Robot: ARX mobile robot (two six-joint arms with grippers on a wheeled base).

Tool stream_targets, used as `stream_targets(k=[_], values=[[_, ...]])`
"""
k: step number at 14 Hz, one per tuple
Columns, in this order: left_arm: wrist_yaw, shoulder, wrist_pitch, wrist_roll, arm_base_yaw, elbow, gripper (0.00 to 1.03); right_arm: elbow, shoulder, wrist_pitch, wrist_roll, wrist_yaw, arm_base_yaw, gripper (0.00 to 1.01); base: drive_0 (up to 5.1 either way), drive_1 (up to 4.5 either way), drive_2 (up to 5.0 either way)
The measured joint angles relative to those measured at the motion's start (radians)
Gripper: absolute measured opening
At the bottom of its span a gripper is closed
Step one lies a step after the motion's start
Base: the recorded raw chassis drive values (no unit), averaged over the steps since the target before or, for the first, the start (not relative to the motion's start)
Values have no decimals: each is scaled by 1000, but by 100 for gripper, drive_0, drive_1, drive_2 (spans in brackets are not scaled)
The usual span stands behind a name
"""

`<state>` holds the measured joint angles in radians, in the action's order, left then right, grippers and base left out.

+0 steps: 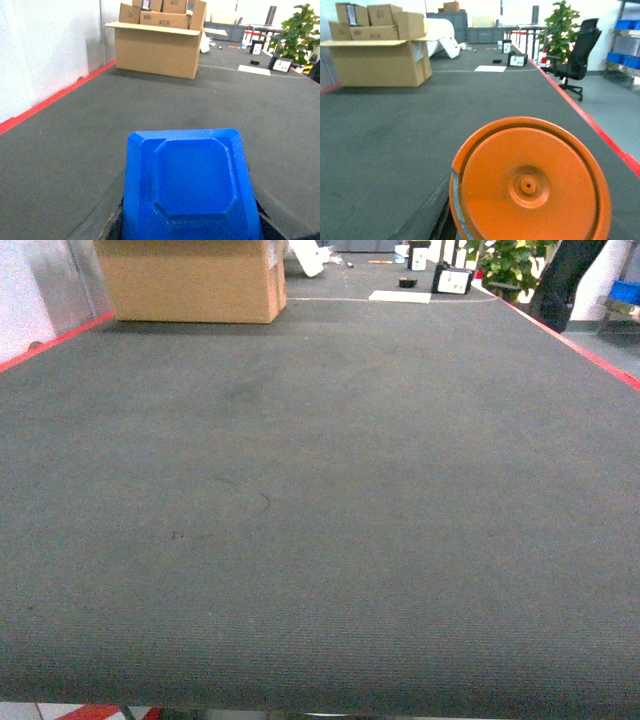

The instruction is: Sort blue parts and orange caps into right shelf containers

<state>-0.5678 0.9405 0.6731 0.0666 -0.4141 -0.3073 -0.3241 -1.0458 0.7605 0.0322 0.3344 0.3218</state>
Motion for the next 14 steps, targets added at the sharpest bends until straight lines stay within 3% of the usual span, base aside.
stream_targets(k=[1,3,4,5,7,9,12,13,14], values=[[-65,-192,-121,-22,-103,4,43,21,220,-55,-34,74,34,46,0,0,0],[-63,-182,-128,-22,-103,4,43,24,209,-67,-45,72,38,45,0,0,0],[11,-209,-228,-33,-76,-4,43,8,242,-214,-43,21,16,45,0,0,0],[132,-288,-298,-48,-9,42,43,40,320,-315,-40,-43,-32,45,0,0,0],[254,-393,-317,-49,108,122,43,126,406,-328,-40,-114,-108,45,0,0,0],[336,-470,-347,-49,186,175,43,180,480,-346,-40,-170,-161,45,0,0,0],[412,-555,-383,-49,263,217,43,231,570,-387,-40,-224,-216,45,0,0,0],[436,-584,-400,-49,286,233,43,249,608,-411,-40,-319,-296,45,0,0,0],[503,-615,-424,-49,336,245,43,259,640,-429,-36,-319,-329,45,0,0,0]])
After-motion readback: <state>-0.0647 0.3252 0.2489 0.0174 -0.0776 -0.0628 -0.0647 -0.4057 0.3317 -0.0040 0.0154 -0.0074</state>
